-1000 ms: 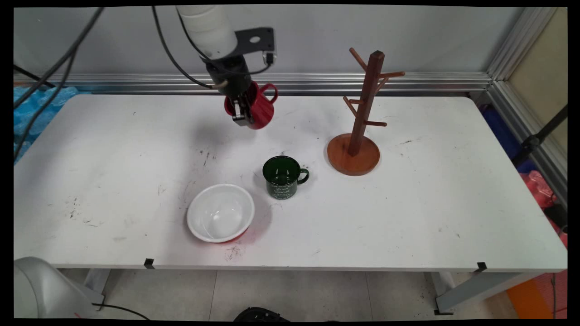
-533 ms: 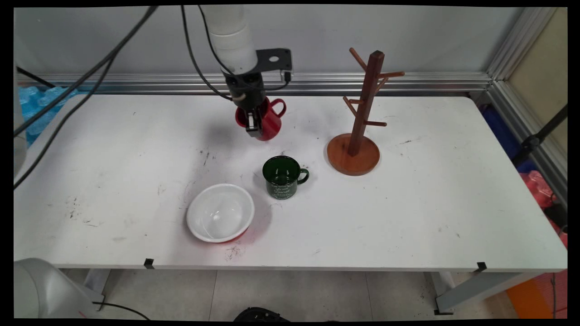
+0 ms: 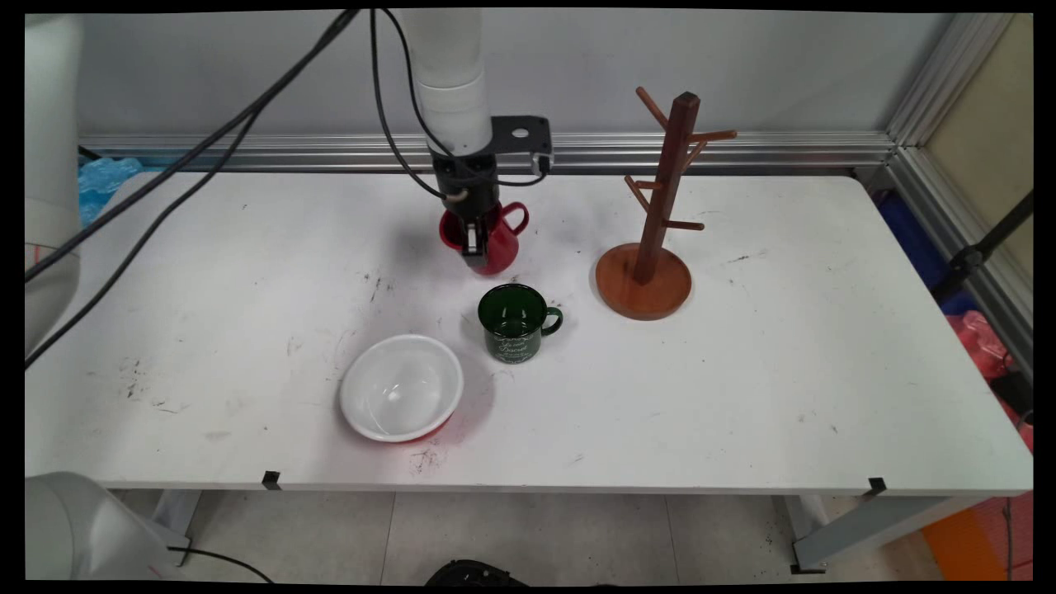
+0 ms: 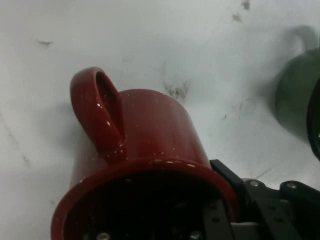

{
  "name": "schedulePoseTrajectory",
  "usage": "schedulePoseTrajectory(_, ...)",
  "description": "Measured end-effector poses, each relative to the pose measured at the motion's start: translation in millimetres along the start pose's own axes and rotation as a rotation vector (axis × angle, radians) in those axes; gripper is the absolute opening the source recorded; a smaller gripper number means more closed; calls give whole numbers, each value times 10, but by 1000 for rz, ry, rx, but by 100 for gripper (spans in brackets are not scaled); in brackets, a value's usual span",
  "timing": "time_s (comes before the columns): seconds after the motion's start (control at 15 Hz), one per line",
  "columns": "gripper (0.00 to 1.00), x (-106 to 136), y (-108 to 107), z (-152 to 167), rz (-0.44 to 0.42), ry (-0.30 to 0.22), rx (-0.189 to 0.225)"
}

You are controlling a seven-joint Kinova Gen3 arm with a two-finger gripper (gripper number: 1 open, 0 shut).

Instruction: Place the picked object on the table

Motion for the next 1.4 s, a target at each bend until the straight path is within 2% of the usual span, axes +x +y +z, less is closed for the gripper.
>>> schedulePoseTrajectory(0.8,0,338,-62,163,-15,-50,-19)
schedulePoseTrajectory(0.87,100,355,-62,167,-18,-51,-21)
schedulePoseTrajectory(1.4,100,480,-46,175,-35,-41,-30)
